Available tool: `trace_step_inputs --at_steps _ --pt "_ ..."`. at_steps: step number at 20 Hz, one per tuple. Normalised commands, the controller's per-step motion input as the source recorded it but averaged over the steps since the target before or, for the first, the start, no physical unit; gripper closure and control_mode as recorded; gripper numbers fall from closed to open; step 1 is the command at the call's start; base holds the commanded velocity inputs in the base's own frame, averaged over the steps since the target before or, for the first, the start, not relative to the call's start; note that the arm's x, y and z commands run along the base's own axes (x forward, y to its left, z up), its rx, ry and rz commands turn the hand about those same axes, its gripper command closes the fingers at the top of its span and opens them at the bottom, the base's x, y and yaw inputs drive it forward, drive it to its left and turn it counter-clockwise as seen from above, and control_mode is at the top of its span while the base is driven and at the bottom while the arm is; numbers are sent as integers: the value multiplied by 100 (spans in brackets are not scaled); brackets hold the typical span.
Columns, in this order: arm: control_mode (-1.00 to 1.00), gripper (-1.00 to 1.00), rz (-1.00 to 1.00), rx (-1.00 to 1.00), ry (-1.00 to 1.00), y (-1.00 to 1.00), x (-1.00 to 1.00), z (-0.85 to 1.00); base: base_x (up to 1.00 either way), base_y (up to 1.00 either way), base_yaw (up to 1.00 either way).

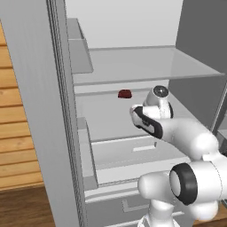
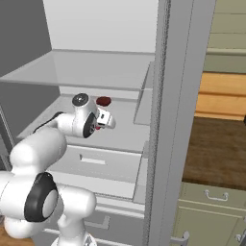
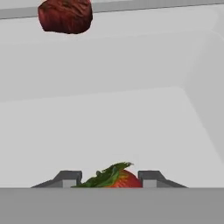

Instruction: Take the strawberry from the fridge and place it on top of the pancake, located on the dining counter.

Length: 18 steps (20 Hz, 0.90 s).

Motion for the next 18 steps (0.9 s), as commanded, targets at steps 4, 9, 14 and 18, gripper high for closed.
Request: trace_step_inputs --at_steps 4,9,14,18 --pt "-100 100 0 0 4 0 -88 60 0 0 0" --pt "-100 100 0 0 10 0 -95 91 0 0 0" --pt "-100 100 0 0 15 11 -100 89 0 0 0" --pt "-100 100 0 0 15 7 -100 97 0 0 0"
